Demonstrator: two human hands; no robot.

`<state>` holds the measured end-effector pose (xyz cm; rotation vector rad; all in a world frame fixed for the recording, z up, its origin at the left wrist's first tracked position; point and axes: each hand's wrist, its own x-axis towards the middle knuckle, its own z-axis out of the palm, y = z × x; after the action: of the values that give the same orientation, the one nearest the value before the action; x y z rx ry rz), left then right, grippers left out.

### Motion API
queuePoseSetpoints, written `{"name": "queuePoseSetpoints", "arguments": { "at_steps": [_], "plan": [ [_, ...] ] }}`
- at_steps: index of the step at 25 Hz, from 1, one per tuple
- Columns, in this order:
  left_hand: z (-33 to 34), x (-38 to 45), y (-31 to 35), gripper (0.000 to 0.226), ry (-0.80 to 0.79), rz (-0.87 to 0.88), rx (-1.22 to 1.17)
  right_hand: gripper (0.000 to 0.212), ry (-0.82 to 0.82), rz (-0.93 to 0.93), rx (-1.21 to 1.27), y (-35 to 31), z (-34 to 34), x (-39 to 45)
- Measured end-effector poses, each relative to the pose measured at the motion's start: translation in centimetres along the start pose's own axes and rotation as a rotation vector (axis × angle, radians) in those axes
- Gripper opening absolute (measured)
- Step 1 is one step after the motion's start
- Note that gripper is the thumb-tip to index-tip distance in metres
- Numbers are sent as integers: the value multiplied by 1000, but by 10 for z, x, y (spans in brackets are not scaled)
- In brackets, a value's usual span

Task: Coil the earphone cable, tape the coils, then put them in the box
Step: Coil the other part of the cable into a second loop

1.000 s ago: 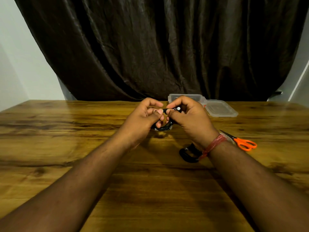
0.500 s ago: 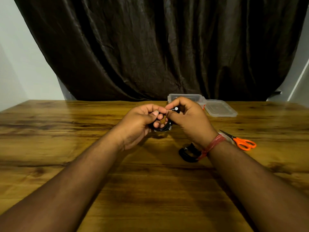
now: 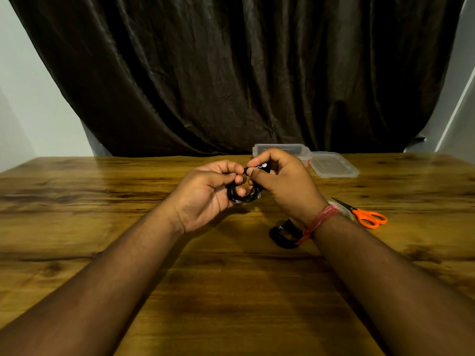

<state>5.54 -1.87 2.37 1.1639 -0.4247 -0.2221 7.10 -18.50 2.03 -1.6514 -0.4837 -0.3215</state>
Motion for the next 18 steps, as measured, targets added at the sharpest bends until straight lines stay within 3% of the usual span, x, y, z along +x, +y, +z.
{"name": "queuePoseSetpoints", "arguments": {
  "at_steps": [8, 14, 16, 18],
  "plan": [
    [1, 0, 0, 27, 66, -8, 94, 7, -7, -2, -52, 4, 1, -1],
    [7, 0, 2, 24, 134, 30, -14, 18, -185, 50, -64, 4, -15, 7],
    [6, 1, 1, 25, 171, 47, -17, 23, -203, 49, -183, 0, -29, 12],
    [4, 3, -2, 26, 209, 77, 119, 17, -198, 12, -505, -10, -53, 20]
  ]
}}
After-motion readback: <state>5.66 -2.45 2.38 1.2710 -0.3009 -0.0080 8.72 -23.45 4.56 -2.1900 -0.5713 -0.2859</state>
